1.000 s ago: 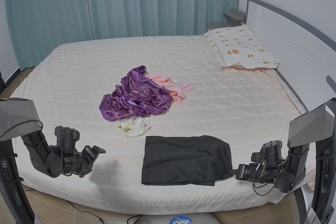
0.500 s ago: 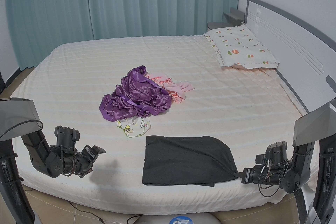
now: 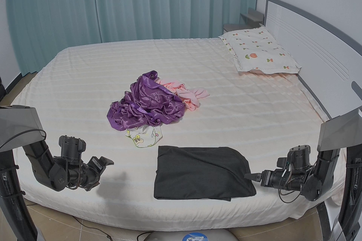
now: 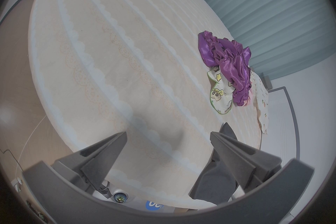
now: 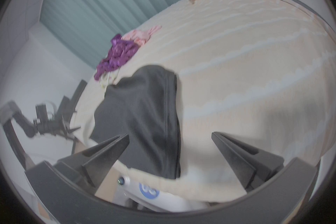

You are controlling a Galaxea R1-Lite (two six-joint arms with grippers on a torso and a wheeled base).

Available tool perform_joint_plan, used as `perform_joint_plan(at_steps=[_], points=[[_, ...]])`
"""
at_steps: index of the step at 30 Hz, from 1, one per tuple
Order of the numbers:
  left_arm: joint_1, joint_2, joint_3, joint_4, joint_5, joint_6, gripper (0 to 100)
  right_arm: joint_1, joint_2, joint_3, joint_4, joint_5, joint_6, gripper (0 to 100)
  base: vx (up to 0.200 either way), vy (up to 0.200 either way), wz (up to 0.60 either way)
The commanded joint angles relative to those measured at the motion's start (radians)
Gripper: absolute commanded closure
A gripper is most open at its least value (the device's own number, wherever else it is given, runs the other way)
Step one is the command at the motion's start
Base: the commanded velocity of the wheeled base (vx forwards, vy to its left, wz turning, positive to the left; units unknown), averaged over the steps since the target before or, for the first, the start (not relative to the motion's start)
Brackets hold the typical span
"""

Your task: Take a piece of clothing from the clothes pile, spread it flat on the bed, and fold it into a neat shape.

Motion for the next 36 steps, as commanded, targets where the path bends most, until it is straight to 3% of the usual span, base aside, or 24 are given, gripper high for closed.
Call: perform_joint_plan(at_steps=[1, 5, 18, 19, 23, 36], points=[[0.0, 0.002, 0.0, 0.0, 0.0, 0.0, 0, -0.01, 0.105, -0.244, 0.052, -0.017, 0.155, 0, 0.0, 0.0, 0.0], [0.0, 0.0, 0.0, 0.0, 0.0, 0.0, 0, 0.001, 0.129, -0.343, 0.132, -0.024, 0.238, 0, 0.0, 0.0, 0.0], [0.0, 0.002, 0.0, 0.0, 0.0, 0.0, 0, 0.04, 0.168, -0.519, 0.311, -0.033, 0.248, 0, 0.0, 0.0, 0.0], [0.0, 0.002, 0.0, -0.002, 0.0, 0.0, 0, 0.039, 0.168, -0.522, 0.313, -0.036, 0.248, 100, 0.0, 0.0, 0.0], [0.0, 0.002, 0.0, 0.0, 0.0, 0.0, 0, 0.037, 0.169, -0.53, 0.305, -0.068, 0.273, 100, 0.0, 0.0, 0.0], [0.0, 0.002, 0.0, -0.002, 0.0, 0.0, 0, 0.019, 0.143, -0.522, 0.285, -0.071, 0.336, 100, 0.0, 0.0, 0.0]])
